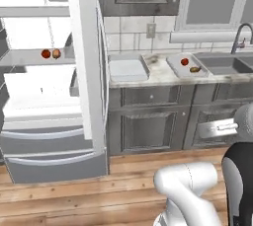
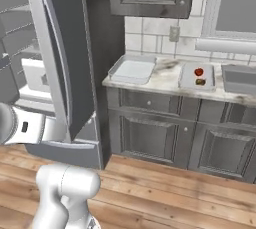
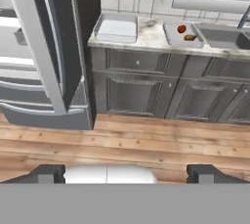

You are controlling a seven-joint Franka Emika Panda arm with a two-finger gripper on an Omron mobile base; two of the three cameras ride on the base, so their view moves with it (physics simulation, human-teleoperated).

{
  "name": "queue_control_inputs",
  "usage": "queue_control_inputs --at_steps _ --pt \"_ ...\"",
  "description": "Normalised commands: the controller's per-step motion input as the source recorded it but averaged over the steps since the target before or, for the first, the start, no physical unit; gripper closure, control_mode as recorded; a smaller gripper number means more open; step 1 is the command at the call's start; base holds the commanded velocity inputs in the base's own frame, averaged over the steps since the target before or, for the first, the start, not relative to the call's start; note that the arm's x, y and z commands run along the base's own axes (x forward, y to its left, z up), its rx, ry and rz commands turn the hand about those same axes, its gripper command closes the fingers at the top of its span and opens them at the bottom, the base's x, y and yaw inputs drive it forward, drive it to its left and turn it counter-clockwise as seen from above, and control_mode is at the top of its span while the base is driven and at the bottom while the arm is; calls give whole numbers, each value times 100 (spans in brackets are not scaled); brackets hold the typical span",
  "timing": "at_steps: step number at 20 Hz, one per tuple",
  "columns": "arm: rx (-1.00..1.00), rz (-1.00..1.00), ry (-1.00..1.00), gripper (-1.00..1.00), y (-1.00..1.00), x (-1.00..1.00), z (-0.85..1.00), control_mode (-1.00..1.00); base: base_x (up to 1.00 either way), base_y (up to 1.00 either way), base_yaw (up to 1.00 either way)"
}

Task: Place one tomato and one chicken drumstick in each tupperware on the nearby counter, to pack two identical lunches.

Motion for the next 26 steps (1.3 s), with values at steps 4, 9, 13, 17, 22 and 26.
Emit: queue_control_inputs --at_steps 4,9,13,17,22,26 --pt "0 0 0 -100 0 0 0 100 0 100 3" --pt "0 0 0 -100 0 0 0 100 1 100 1" --pt "0 0 0 -100 0 0 0 100 13 100 0" --pt "0 0 0 -100 0 0 0 100 29 88 0" --pt "0 0 0 -100 0 0 0 100 39 44 0" --pt "0 0 0 -100 0 0 0 100 36 -14 0"
